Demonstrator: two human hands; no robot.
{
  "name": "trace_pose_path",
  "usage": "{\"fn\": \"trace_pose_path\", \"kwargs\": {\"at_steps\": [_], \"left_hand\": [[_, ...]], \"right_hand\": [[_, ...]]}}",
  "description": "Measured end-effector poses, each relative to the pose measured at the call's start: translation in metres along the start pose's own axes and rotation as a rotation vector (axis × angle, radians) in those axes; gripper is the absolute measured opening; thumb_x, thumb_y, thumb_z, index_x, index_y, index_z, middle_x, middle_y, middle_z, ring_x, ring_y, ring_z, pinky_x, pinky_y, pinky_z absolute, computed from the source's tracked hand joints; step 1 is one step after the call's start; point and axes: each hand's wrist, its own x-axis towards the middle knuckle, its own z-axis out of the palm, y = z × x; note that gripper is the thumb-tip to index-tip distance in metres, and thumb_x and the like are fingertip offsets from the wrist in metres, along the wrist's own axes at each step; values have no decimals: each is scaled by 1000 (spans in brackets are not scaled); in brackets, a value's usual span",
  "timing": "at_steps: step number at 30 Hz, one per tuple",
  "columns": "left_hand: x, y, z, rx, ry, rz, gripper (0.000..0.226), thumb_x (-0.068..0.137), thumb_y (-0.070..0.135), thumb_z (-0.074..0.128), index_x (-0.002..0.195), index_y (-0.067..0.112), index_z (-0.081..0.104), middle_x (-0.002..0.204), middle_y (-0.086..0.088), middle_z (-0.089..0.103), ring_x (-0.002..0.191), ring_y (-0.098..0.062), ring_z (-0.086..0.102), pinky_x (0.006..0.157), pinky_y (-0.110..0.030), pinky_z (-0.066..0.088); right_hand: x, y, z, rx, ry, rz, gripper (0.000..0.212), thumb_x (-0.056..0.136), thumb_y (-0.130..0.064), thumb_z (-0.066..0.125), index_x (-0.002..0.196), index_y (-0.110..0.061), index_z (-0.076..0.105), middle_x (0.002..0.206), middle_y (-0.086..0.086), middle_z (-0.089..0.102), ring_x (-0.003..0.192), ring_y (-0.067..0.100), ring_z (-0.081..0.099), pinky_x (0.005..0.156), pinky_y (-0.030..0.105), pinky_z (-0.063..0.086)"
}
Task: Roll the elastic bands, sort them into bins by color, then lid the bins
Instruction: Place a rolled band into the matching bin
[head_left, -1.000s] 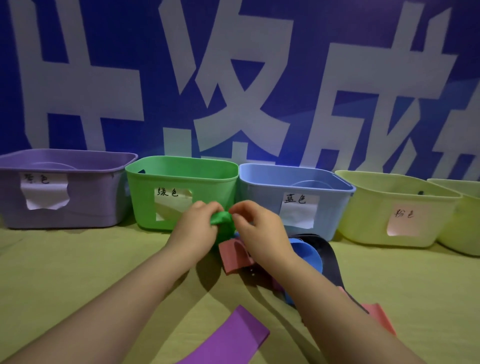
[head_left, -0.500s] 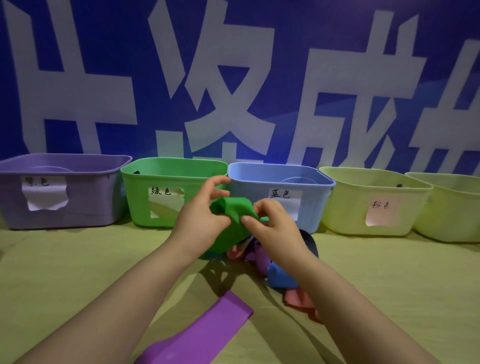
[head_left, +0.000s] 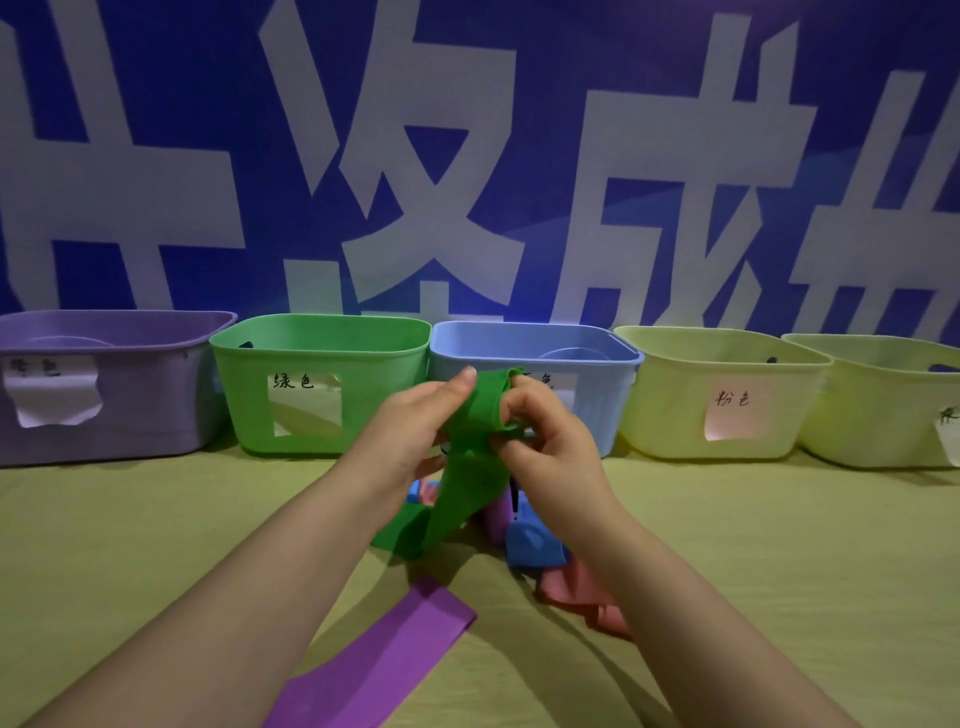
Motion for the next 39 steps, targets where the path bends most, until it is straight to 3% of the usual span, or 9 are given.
{"fn": "trace_pose_path", "kwargs": {"at_steps": [2,5,8,11,17,25,28,32,39], "left_hand": [[0,-2,3,-87,-25,-24,23,84,38,57,90,15,63,73,-1,66,65,-16,60,68,-29,44],[3,-5,4,-119,-44,31,9,87,17,57,90,12,64,72,-3,69,59,-13,63,55,-24,51],[3,-9,0,-160,-12,160,10,85,5,57,88,12,63,79,-4,70,68,-15,66,64,-28,55],[1,-13,-2,28,-35,288,13,86,2,58,86,15,61,80,-2,68,70,-12,63,65,-23,53],[-3,-23,-1,269,-75,386,13,87,2,58,82,14,61,81,-5,67,77,-11,59,75,-27,47],[-8,-32,-5,334,-136,315,11,86,11,62,95,17,61,95,-12,70,88,-25,67,84,-48,53],[-10,-32,-2,401,-59,409,16,79,31,63,94,32,58,92,3,69,89,-17,66,82,-40,54],[-12,-28,0,342,41,525,31,84,7,64,88,35,53,66,24,58,67,3,56,70,-20,47],[-15,-27,1,349,74,585,32,79,11,66,79,43,67,77,9,69,77,-9,64,78,-31,54]], "right_hand": [[0,3,-3,22,-29,30,42,66,6,50,62,-36,54,100,-27,53,103,2,52,80,30,46],[-1,9,-4,128,-64,105,39,66,8,58,62,-31,57,107,-14,57,99,8,59,84,35,52],[0,8,-8,418,-62,252,14,65,-11,61,74,-15,51,81,-6,62,75,7,60,72,23,50],[4,8,-14,481,32,367,22,71,-31,65,86,-20,54,87,-2,62,82,14,59,75,28,46],[1,6,-9,231,-26,327,15,81,-4,66,79,-19,64,67,-3,66,66,9,62,68,26,54],[-1,4,-14,122,157,209,19,80,-5,68,75,-23,65,69,-9,67,70,5,62,71,24,53],[-3,1,-12,39,144,176,23,80,-7,70,72,-29,65,67,-14,66,71,3,62,74,26,53],[-6,-1,-9,-30,100,148,22,80,-12,70,74,-33,65,70,-14,66,74,2,63,76,27,55],[-6,-3,-9,-55,76,137,24,82,-12,68,74,-35,66,70,-14,66,73,-2,62,71,18,52]]}}
